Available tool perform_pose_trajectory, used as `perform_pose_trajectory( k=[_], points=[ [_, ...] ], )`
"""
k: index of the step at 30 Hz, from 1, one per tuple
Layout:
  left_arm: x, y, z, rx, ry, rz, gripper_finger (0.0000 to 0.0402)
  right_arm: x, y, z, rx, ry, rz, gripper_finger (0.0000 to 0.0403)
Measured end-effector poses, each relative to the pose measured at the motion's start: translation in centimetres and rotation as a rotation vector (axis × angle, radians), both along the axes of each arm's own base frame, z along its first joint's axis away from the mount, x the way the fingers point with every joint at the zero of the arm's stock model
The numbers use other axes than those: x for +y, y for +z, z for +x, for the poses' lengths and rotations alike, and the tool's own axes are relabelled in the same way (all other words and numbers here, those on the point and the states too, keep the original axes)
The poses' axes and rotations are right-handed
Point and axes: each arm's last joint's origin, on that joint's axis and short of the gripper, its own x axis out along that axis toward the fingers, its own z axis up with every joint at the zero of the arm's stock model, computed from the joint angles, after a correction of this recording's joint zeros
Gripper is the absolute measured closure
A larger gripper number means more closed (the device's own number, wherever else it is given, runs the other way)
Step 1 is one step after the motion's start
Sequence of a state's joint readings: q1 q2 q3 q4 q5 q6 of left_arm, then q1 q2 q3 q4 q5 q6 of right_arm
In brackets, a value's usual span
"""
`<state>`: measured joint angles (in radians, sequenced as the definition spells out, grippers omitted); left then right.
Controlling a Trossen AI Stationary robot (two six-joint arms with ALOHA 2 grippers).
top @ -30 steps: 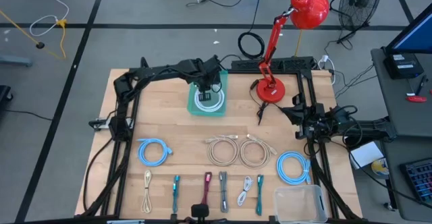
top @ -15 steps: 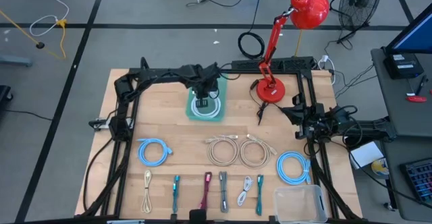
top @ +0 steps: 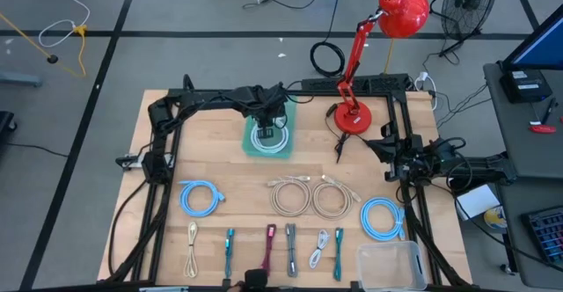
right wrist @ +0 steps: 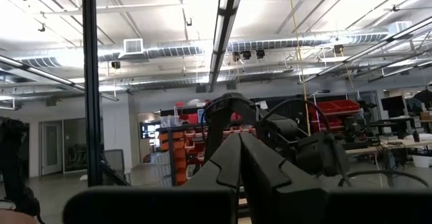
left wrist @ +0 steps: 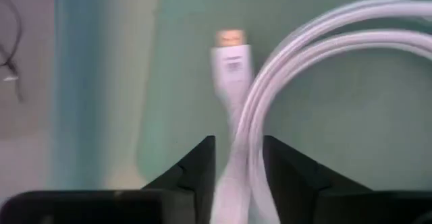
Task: Pick & Place USB Port
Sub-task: Put the white HDMI cable into the green bin, then adjust the green bin on the table
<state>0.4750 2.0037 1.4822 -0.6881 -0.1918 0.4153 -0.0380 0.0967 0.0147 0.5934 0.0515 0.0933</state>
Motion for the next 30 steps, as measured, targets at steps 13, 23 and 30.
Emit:
perform_pose_trajectory(
  k=[13,23,30],
  points=[
    [-3.9,7.5,-1.3,-0.197,-0.058,-0.103,0.0247,0.0,-0.1,0.1,0.008,-0.002,0.001,0.0399],
    [-17.8,6.6,-0.7,-0.156,-0.346,-0.273,0.0391,0.0,-0.2,0.2,0.023,-0.004,0.002,0.0399],
    [-20.9,3.8,-0.7,-0.173,-0.324,-0.134,0.0400,0.0,-0.2,0.2,0.024,-0.004,0.002,0.0399]
  ],
)
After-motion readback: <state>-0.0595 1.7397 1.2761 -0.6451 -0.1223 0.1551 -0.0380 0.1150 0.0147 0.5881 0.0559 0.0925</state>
